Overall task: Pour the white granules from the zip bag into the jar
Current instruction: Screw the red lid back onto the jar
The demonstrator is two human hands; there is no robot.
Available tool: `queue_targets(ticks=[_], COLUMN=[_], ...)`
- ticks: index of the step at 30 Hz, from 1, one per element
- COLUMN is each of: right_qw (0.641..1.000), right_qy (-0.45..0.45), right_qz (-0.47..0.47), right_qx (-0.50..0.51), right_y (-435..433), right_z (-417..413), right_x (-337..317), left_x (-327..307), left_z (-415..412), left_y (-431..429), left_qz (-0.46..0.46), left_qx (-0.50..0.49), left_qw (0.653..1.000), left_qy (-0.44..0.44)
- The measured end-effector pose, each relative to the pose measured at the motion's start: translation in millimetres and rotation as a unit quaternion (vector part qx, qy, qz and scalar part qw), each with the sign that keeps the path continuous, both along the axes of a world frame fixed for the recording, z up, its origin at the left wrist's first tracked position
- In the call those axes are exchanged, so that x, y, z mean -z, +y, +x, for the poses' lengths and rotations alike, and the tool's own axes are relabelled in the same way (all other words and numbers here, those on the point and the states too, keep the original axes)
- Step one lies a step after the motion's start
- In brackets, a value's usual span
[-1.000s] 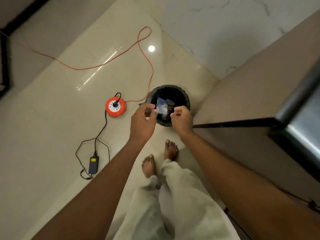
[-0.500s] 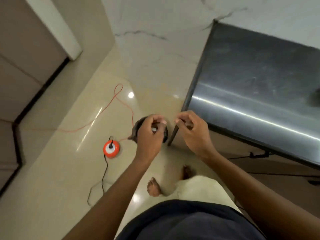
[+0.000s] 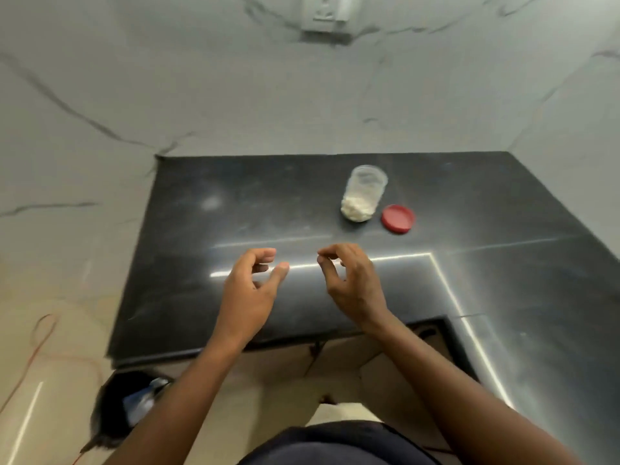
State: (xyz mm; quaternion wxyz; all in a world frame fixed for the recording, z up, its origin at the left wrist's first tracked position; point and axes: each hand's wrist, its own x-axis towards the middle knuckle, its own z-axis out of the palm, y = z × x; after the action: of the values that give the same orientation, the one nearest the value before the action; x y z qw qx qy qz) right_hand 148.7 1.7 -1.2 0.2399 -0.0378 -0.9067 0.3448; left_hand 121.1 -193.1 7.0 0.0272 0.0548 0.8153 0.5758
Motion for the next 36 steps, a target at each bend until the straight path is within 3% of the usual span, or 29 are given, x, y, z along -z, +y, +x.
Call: queue_targets(ticks=[6, 9, 14, 18, 20, 24, 26, 29, 32, 36], right_qw=[0.996, 0.984, 0.921, 0.869, 0.859, 0.884, 0.921, 0.978, 0.988, 0.993], right_qy=[-0.046, -0.133, -0.344, -0.429, -0.419, -0.382, -0.341, -0.204, -0.081, -0.074], right_qz=[0.078, 0.119, 0.181, 0.227, 0.265, 0.257, 0.186, 0.014, -0.123, -0.092], right_qx=[0.024, 0.02, -0.018, -0.094, -0.128, -0.087, -0.041, 0.032, 0.054, -0.014], right_y=[136, 188, 235, 251, 252, 259, 264, 260, 245, 222], right_z=[-37, -67, -121, -142, -145, -142, -137, -136, -146, -160], right_x=[0, 0, 2, 12, 16, 17, 13, -5, -33, -46], left_x=[11, 14, 25, 28, 29, 32, 36, 43, 45, 41], left_z=[-48, -73, -108, -124, -126, -132, -138, -146, -148, -158], left_y=[127, 176, 219, 239, 244, 251, 251, 250, 253, 261], left_qz=[-0.026, -0.05, -0.062, -0.07, -0.074, -0.075, -0.073, -0.045, -0.018, 0.007], left_qx=[0.047, 0.035, 0.031, 0.012, 0.001, 0.011, 0.01, 0.005, 0.012, 0.015], left_qw=[0.997, 0.996, 0.994, 0.995, 0.994, 0.995, 0.995, 0.996, 0.998, 0.999], left_qy=[-0.05, -0.063, -0.081, -0.073, -0.077, -0.064, -0.065, -0.071, -0.058, -0.034])
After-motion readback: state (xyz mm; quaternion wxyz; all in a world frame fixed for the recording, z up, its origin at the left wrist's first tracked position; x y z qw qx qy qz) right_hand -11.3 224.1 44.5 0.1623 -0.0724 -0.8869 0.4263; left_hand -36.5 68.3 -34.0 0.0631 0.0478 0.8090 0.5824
